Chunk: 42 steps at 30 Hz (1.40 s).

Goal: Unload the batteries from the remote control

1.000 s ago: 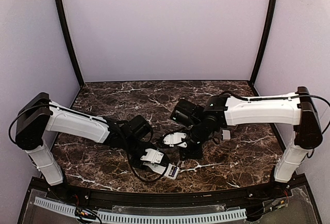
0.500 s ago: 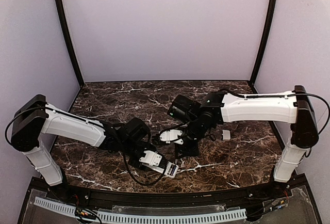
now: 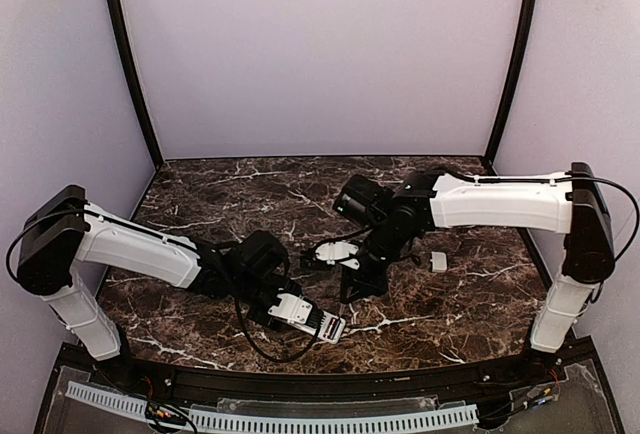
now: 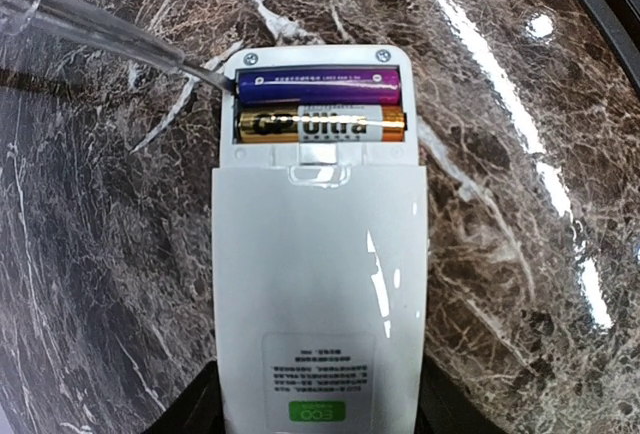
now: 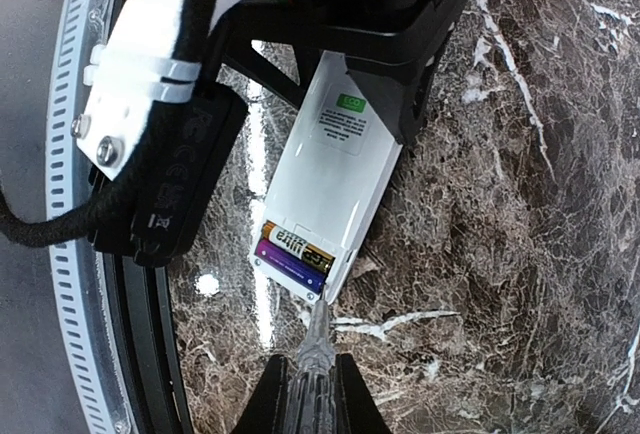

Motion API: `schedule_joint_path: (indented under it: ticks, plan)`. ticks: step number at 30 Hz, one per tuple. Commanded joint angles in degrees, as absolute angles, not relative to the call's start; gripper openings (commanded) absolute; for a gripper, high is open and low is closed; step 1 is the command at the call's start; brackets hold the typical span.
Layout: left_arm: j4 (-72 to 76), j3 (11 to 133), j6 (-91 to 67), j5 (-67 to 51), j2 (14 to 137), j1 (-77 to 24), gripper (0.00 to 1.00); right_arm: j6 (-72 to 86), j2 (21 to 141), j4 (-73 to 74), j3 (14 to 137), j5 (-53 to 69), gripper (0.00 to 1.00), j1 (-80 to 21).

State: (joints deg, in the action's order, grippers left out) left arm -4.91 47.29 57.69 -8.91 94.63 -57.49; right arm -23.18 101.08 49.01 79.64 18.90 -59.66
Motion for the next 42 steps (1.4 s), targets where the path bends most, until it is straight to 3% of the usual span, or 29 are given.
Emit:
schedule_joint_path:
  ticks: [1, 42]
  plan:
    - [2.5, 46.3, 57.9, -2.0, 91.7, -56.9, 0.0, -21.9, 101.7, 50.4, 77.4, 27.0, 0.0, -58.7]
    - [16.5, 41.2, 60.5, 8.7, 89.7, -57.8, 0.0, -16.5, 103.4, 46.5, 75.1, 33.1, 0.0, -53.8]
